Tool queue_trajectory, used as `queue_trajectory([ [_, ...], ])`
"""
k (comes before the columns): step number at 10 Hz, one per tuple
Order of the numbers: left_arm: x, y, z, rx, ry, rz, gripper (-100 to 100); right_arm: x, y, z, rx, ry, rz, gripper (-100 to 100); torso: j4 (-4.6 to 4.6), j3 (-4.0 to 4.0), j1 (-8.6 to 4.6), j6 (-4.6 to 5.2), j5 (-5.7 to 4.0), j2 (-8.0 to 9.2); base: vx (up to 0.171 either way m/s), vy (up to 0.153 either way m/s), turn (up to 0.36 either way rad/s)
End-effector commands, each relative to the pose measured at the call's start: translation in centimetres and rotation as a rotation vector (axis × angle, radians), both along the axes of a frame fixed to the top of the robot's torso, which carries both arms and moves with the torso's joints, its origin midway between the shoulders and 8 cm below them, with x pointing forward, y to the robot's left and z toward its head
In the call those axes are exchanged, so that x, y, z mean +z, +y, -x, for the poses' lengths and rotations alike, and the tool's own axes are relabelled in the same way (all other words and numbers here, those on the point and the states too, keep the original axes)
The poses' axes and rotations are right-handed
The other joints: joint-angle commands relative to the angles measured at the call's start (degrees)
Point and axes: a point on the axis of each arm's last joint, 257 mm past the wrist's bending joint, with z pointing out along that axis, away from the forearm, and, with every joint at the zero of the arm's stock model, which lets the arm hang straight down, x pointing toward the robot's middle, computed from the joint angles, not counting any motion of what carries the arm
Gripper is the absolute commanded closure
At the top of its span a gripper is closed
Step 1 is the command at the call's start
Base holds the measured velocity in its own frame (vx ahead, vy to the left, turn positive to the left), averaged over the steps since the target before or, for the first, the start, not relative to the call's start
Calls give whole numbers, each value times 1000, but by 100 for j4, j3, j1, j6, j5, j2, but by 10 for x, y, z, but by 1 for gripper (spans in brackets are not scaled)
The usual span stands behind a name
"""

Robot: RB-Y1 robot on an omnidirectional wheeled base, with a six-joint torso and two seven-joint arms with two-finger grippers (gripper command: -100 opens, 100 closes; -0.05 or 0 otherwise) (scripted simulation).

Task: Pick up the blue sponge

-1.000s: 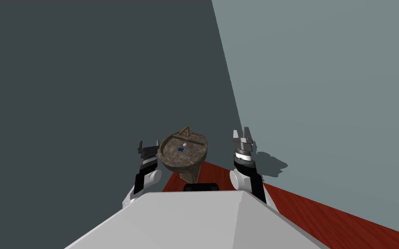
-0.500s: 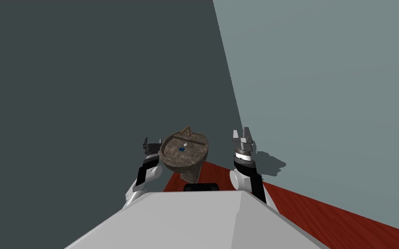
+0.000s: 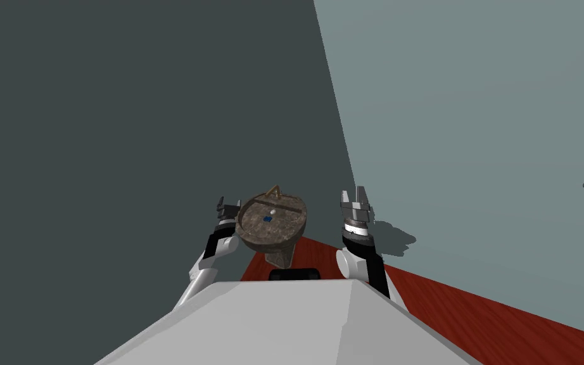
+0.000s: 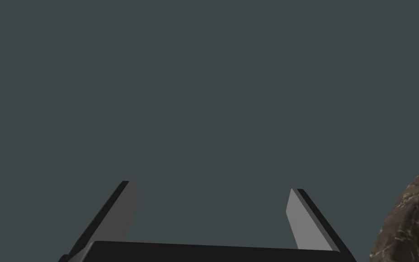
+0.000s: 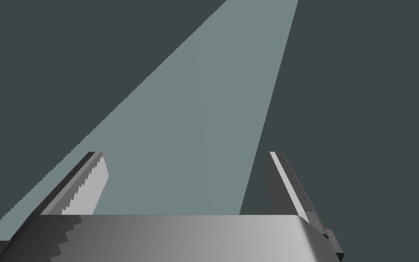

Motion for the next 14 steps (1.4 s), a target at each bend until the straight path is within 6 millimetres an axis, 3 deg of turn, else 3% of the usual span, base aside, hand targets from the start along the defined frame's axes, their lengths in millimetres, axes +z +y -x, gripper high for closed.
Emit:
queue_trajectory([
  [1,-5,2,-10,-7,41,-6,-100,0,0,0,0,0,0,0,0,0,0,0,0,0,-6,42,-22],
  [2,2,2,-23,-11,56,-33,-100,0,0,0,0,0,0,0,0,0,-1,-1,0,0,-5,52,-29],
  [3,-6,1,-27,-17,90,-26,-100,0,0,0,0,0,0,0,0,-1,3,0,0,-1,-5,42,-20],
  [4,2,1,-40,-18,100,-56,-100,0,0,0,0,0,0,0,-1,-1,0,-2,1,-1,-23,57,-25],
  [6,-10,1,-45,-26,146,-47,-100,0,0,0,0,0,0,0,0,1,1,-1,1,2,-4,35,-11],
  [7,-2,1,-58,-26,162,-76,-100,0,0,0,0,0,0,0,-1,-2,-8,-2,-1,-3,-1,35,-22],
  [9,-12,1,-62,-33,203,-68,-100,0,0,0,0,0,0,0,-1,-2,-2,-2,0,-3,1,33,-14],
  [10,-5,2,-76,-32,221,-98,-100,0,0,0,0,0,0,0,-1,-2,-8,-2,-1,-3,-4,37,-21],
  [14,-14,2,-94,-42,305,-115,-100,0,0,0,0,0,0,0,-1,-1,-6,-1,-1,-1,-7,34,-18],
])
